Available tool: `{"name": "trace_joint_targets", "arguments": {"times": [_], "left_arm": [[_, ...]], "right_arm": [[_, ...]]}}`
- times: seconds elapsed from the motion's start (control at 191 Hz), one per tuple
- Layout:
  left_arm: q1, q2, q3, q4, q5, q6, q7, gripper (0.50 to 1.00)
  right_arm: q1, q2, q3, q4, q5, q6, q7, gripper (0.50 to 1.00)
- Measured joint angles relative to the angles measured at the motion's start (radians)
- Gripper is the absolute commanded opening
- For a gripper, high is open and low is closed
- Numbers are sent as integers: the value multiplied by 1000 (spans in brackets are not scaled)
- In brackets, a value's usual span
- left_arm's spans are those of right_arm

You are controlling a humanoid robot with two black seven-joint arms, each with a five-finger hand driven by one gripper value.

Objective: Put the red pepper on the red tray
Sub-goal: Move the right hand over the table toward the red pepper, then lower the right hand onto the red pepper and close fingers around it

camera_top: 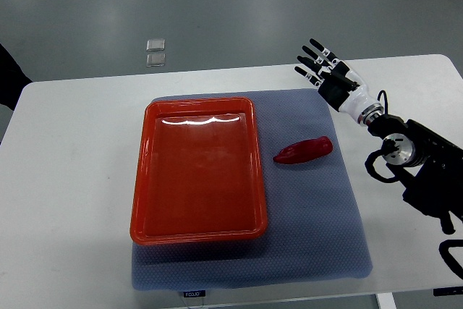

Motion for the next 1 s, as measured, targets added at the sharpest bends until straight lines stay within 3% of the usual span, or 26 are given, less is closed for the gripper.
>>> {"name": "trace_joint_targets", "arguments": {"times": [0.298,0.539,0.754,1.0], "left_arm": [[0,0,0,2,0,1,1,1000],[0,0,0,-6,0,1,1,1000],[0,0,-1,-8,0,1,1,1000],[0,0,-2,-7,1,1,1,1000]], "right_arm": [[184,-202,-331,23,-475,57,2,921],[334,-346,-558,188,-731,78,4,919],[440,-392,-755,327,-829,78,-4,917],[482,-383,-789,403,-844,76,-86,917]]}}
